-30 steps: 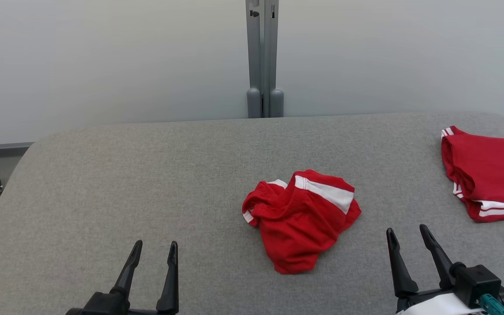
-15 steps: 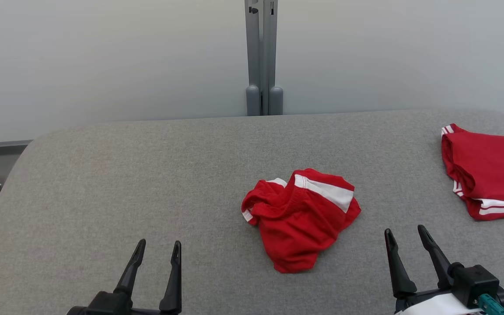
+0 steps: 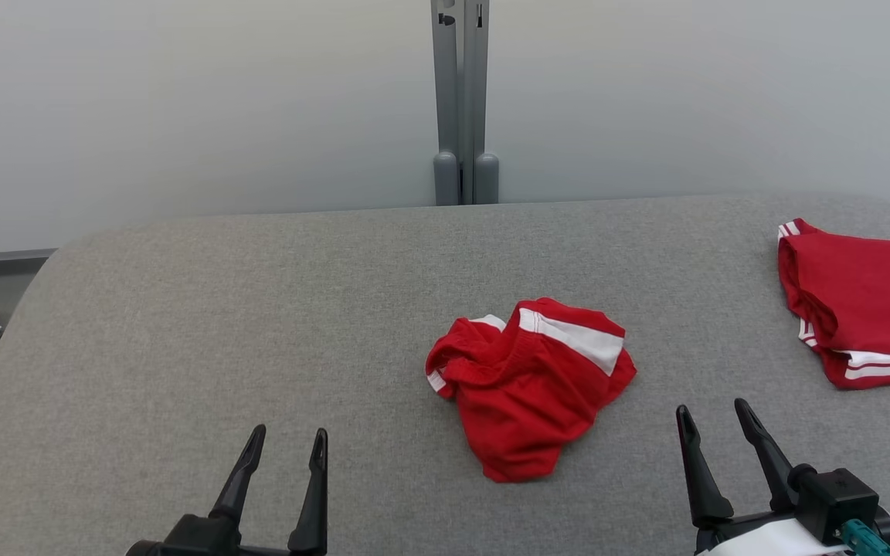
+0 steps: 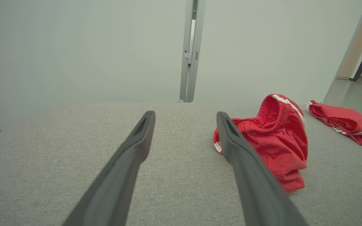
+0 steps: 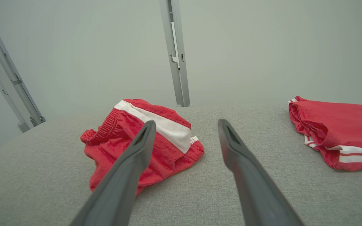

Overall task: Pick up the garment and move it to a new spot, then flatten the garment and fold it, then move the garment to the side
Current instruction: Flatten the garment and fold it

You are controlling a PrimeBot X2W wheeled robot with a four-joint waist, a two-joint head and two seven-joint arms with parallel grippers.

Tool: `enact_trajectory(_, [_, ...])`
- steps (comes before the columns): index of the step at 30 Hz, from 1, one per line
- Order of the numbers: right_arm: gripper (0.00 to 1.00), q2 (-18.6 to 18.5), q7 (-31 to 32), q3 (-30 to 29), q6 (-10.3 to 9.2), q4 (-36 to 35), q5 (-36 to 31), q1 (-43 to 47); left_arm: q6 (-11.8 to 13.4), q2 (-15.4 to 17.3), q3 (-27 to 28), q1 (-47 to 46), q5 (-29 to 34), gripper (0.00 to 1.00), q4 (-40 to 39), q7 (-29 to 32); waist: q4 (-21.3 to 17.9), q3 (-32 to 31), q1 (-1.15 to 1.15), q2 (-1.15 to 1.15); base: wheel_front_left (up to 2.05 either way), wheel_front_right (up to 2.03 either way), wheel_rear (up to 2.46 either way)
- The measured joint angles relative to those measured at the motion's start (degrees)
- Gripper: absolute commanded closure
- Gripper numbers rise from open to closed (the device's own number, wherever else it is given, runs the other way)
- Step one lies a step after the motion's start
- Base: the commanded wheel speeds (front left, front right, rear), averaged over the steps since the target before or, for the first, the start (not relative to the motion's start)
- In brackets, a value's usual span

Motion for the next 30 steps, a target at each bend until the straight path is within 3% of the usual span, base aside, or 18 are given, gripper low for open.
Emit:
enact_trajectory(12, [0.00, 0.0, 0.0, 0.1, 0.00, 0.0, 0.1, 0.0, -0.4, 0.0, 0.1, -0.1, 0.6, 0.00, 0.8, 0.0, -0.2, 0.3, 0.00, 0.00, 0.00, 0.00, 0.00])
enact_trajectory(18, [0.00, 0.0, 0.0, 1.0, 0.00, 0.0, 0.1, -0.4, -1.7, 0.0, -5.2, -4.6, -3.6, 0.00, 6.0, 0.1, -0.2, 1.6, 0.00, 0.00, 0.00, 0.00, 0.00])
enact_trajectory(22, [0.00, 0.0, 0.0, 2.3, 0.01, 0.0, -0.1, -1.7, -1.9, -0.1, -9.0, -12.1, -9.8, 0.00, 7.3, 5.5, -0.4, 3.2, 0.00, 0.00, 0.00, 0.00, 0.00])
enact_trajectory(30, [0.00, 0.0, 0.0, 3.4, 0.01, -0.3, -0.7, -4.6, -1.9, -0.1, -15.9, -24.7, -26.7, 0.00, 3.3, 25.4, -1.2, 8.2, 0.00, 0.00, 0.00, 0.00, 0.00])
